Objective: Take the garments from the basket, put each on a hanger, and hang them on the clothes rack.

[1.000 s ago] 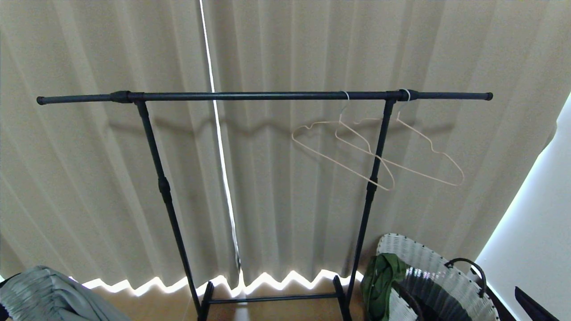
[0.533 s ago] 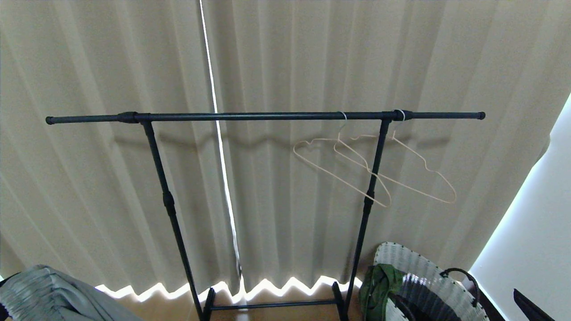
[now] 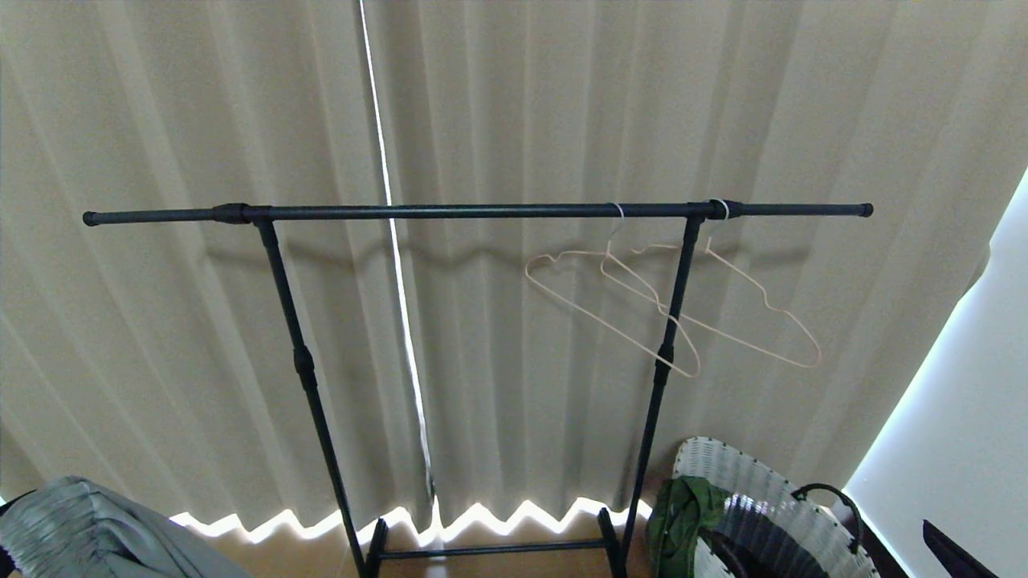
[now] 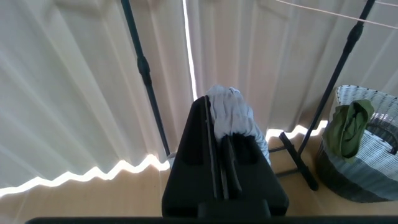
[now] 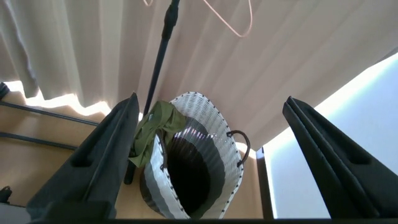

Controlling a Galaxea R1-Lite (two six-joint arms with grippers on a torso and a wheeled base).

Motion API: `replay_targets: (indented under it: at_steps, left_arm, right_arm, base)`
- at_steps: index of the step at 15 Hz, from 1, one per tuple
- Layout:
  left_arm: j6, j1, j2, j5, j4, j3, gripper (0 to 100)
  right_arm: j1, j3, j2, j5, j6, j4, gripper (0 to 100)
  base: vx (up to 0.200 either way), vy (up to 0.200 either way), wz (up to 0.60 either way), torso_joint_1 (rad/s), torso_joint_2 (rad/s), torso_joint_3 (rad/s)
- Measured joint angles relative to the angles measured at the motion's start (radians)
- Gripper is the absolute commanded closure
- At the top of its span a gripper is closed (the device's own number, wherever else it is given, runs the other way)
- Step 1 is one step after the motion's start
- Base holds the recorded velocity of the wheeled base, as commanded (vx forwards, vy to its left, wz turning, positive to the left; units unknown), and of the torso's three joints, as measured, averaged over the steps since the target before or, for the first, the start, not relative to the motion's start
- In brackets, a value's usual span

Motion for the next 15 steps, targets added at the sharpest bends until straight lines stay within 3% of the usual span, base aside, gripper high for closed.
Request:
replay_targets:
  at_steps: [9,15]
  left_arm:
    - [0.003,-0.002,-0.001,0.000,0.002,0.006,100]
    - [0.005,-0.005,-0.007,0.000,0.001,0.010,100]
  right_arm:
    - [0.000,0.000,0.001,0.000,0.001,-0.001,0]
    - [0.000,0.000,0.001,0.000,0.002,-0.001,0]
  base:
    - [0.000,-0.200,0.00,0.003,0.00,0.002]
    - [0.000,0.000,0.00,0.000,0.00,0.000]
